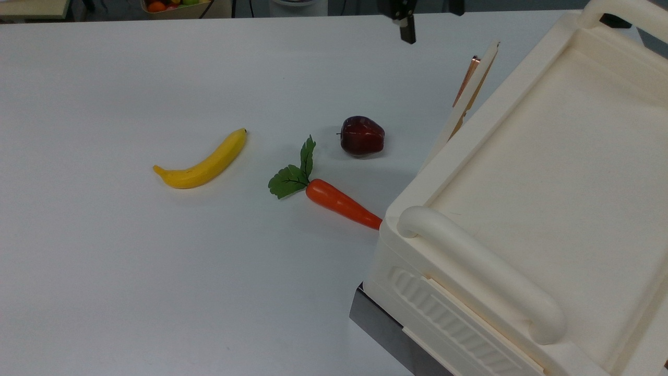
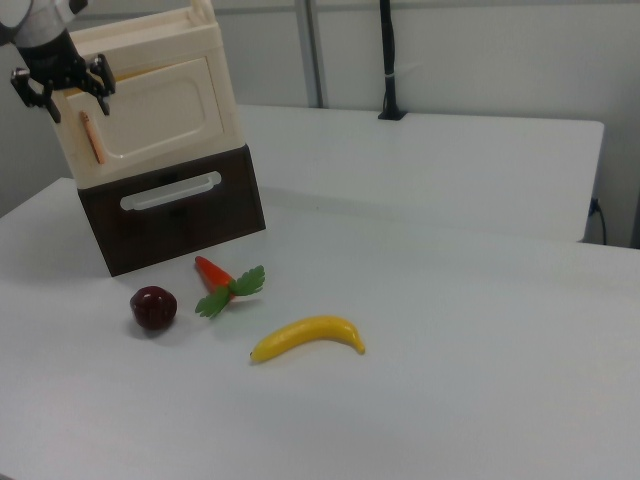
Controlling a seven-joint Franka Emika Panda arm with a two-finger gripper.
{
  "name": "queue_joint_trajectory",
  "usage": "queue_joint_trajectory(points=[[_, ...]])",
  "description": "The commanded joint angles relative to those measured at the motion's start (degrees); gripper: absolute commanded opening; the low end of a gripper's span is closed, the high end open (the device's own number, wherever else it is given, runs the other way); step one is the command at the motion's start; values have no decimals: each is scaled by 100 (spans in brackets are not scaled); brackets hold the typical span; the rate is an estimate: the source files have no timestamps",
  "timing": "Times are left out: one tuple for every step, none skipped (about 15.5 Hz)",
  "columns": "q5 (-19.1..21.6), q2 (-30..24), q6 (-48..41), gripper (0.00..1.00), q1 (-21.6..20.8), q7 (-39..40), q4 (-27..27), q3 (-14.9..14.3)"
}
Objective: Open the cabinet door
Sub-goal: 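Pull the door edge outward, swinging the door open on its hinge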
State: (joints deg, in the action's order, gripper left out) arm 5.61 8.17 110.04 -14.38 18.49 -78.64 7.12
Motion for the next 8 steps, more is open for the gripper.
queue_joint_trajectory(points=[[63, -44, 823, 96, -327, -346, -46, 9], [63, -27, 1052, 98, -381, -346, -55, 9], [72, -18, 1254, 98, -399, -346, -72, 9], [72, 17, 1396, 100, -460, -355, -72, 9], [72, 35, 1484, 100, -530, -355, -72, 9], [54, 96, 1572, 100, -557, -355, -72, 9], [37, 114, 1608, 100, -557, -346, -81, 9], [36, 123, 1608, 100, -557, -346, -125, 18]])
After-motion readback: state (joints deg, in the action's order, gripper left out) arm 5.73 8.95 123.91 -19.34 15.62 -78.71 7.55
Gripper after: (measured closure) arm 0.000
